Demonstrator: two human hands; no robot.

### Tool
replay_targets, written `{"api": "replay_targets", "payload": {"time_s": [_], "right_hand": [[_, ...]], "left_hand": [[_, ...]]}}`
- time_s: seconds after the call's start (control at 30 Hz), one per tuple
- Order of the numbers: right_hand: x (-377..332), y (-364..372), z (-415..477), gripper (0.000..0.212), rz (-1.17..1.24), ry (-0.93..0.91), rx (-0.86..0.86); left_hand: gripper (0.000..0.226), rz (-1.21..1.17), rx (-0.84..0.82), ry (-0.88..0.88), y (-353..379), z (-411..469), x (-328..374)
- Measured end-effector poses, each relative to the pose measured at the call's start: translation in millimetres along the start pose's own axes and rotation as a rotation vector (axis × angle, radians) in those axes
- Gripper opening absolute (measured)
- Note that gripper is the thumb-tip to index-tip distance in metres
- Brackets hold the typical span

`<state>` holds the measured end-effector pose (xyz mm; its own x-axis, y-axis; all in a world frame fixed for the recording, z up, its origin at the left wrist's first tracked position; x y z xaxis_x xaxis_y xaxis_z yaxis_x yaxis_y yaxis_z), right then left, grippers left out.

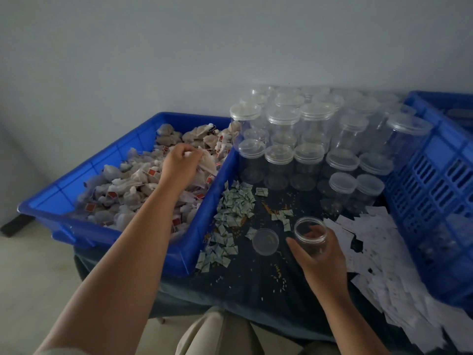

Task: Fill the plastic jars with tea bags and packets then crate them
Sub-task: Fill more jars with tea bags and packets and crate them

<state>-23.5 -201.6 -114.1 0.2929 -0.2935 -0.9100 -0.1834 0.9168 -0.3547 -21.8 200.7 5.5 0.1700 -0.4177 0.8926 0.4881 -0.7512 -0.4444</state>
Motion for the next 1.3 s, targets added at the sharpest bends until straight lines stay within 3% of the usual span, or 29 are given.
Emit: {"api": "replay_targets", "payload": {"time_s": [0.13, 0.27, 0.43, 0.57, 0.67, 0.97, 1.07, 1.17, 1.23, 1.3], "right_hand": [[-3.3, -0.2, 2.1, 0.042, 0.011, -0.014, 0.002], [-8.5, 0.9, -0.2, 0.043, 0.006, -0.032, -0.013], [-13.5, 9.5, -1.0, 0.047, -0.066, -0.053, -0.102], [-10.9, 11.0, -0.5, 0.047, -0.100, -0.044, -0.129], [-11.7, 9.4, -1.2, 0.047, -0.081, -0.046, -0.113], [-8.9, 5.8, -0.8, 0.054, -0.015, -0.031, -0.080], [-9.4, 5.2, -0.9, 0.054, -0.028, -0.036, -0.072], [-8.9, 5.1, -1.4, 0.053, -0.033, -0.044, -0.060], [-8.8, 6.9, -1.3, 0.051, -0.047, -0.044, -0.071], [-8.8, 7.3, -1.1, 0.050, -0.054, -0.040, -0.075]], "left_hand": [[0.027, -0.241, 0.027, -0.038, -0.4, -5.0, 5.1], [0.023, -0.153, -0.026, 0.055, 7.2, -17.6, 41.5], [0.019, 0.085, -0.368, 0.239, 66.2, -56.2, 96.1], [0.048, 0.240, -0.568, 0.313, 129.3, -91.0, 110.0], [0.034, 0.307, -0.590, 0.317, 166.3, -106.4, 103.0], [0.053, 0.128, -0.689, 0.238, 178.0, -116.1, 96.0], [0.061, 0.203, -0.800, 0.190, 178.2, -119.4, 90.1], [0.041, 0.289, -0.903, 0.188, 182.4, -124.2, 82.8], [0.035, 0.432, -0.876, 0.271, 186.4, -128.5, 83.7], [0.042, 0.573, -0.743, 0.339, 186.0, -129.5, 86.6]]}}
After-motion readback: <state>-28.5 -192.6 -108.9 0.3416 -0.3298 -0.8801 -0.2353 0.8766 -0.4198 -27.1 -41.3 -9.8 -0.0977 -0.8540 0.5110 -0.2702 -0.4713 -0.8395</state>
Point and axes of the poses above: each hand's wrist, its own z-axis towards the middle knuckle, its own y-axis out of the palm, x = y × z, the point moved 8 cm from there along z, towards the middle knuckle, and after that the axes turned 13 degrees about -x, right-handed, at the moved point
